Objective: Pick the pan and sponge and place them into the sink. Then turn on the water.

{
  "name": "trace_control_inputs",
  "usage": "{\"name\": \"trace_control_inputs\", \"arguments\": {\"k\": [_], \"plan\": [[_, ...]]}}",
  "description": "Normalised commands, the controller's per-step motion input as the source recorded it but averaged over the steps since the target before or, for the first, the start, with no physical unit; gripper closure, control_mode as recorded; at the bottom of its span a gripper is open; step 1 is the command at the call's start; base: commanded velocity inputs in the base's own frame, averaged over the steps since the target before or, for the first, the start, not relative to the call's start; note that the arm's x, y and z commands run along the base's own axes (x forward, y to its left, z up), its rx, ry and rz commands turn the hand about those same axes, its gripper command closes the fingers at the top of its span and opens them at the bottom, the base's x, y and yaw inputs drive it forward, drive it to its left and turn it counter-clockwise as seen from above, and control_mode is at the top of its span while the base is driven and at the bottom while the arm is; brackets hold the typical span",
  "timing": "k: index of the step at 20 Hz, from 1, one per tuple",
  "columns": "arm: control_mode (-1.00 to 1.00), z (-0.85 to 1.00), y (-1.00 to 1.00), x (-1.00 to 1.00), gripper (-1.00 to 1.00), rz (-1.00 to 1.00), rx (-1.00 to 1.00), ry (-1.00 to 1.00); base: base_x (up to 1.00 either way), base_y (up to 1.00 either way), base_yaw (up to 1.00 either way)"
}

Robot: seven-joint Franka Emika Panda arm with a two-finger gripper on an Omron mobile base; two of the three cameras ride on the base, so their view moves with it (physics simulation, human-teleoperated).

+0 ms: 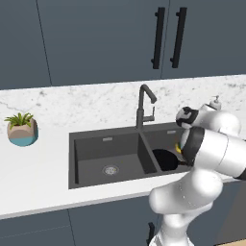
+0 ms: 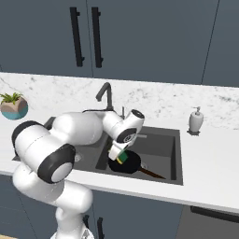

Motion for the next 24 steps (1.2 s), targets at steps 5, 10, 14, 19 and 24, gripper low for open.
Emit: {"name": "trace_control_inputs", "arguments": {"k": [5, 10, 14, 19, 24], "plan": [[-1.0, -0.21, -0.13, 0.11, 1.0, 0.0, 0.0, 0.0, 0.0, 0.0, 0.0], [-1.0, -0.26, 0.0, 0.28, 1.0, 0.0, 0.0, -0.01, 0.0, 0.0, 0.0], [-1.0, -0.37, 0.0, 0.29, 1.0, 0.0, 0.0, -0.01, 0.0, 0.0, 0.0], [-1.0, -0.36, -0.03, 0.27, 1.0, 0.0, 0.0, -0.05, 0.0, 0.0, 0.0], [-1.0, -0.24, -0.05, 0.3, 1.0, 0.0, 0.0, -0.02, 0.0, 0.0, 0.0]]}}
